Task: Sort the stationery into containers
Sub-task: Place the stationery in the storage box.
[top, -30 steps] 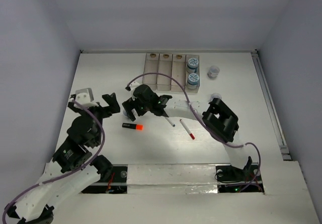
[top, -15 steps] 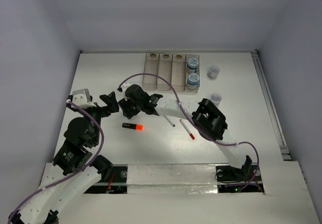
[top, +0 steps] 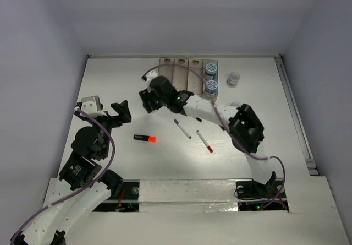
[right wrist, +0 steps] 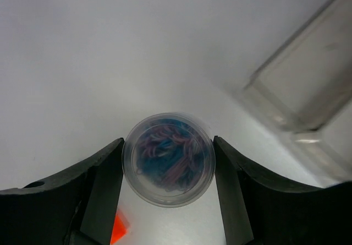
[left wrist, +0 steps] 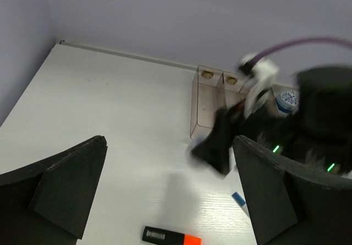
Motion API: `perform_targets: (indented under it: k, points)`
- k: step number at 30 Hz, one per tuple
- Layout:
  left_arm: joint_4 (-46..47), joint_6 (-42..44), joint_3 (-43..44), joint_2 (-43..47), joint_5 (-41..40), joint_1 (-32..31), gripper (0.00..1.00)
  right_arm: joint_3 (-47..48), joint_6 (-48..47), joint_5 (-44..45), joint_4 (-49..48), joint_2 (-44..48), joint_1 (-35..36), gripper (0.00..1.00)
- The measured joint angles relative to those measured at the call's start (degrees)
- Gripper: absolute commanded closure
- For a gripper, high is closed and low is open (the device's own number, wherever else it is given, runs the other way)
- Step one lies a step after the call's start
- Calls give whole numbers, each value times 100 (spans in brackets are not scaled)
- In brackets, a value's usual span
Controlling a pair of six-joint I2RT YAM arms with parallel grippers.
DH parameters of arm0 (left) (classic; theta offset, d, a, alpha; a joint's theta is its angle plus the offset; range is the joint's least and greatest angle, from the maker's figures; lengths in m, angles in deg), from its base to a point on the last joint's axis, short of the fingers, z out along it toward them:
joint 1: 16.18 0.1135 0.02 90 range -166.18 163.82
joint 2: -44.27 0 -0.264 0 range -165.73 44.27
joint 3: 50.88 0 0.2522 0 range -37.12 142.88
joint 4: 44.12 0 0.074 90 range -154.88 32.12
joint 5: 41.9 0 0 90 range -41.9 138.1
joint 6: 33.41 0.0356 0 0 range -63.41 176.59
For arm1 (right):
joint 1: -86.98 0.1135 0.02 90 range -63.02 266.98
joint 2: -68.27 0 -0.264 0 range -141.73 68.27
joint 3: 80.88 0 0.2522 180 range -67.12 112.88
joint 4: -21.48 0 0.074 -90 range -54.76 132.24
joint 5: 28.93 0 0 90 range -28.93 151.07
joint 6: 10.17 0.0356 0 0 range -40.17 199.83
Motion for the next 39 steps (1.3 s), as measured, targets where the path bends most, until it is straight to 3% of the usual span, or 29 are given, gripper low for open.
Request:
perform_targets:
  k: [6, 12, 17, 30, 32, 35, 39]
  points:
    - [0, 0, 0, -22, 155, 37, 1, 144, 68, -42, -317, 855, -1620, 66]
    - [2, -2, 0, -50, 280, 109, 1, 890, 63, 140, -216, 439, -2896, 65]
    - [4, -2, 0, -50, 328, 133, 1, 1591, -111, 275, 129, -271, -2938, 64]
    - [70, -2, 0, -219, 431, 299, 1, 2234, -256, 208, 538, -1156, -2970, 61]
    - [85, -2, 0, -240, 457, 337, 1, 2245, -256, 205, 535, -1204, -2994, 57]
    - [94, -2, 0, -275, 479, 372, 1, 2310, -256, 201, 533, -1349, -3003, 35]
    - [103, -2, 0, -321, 511, 411, 1, 2382, -229, 188, 535, -1521, -3032, 14]
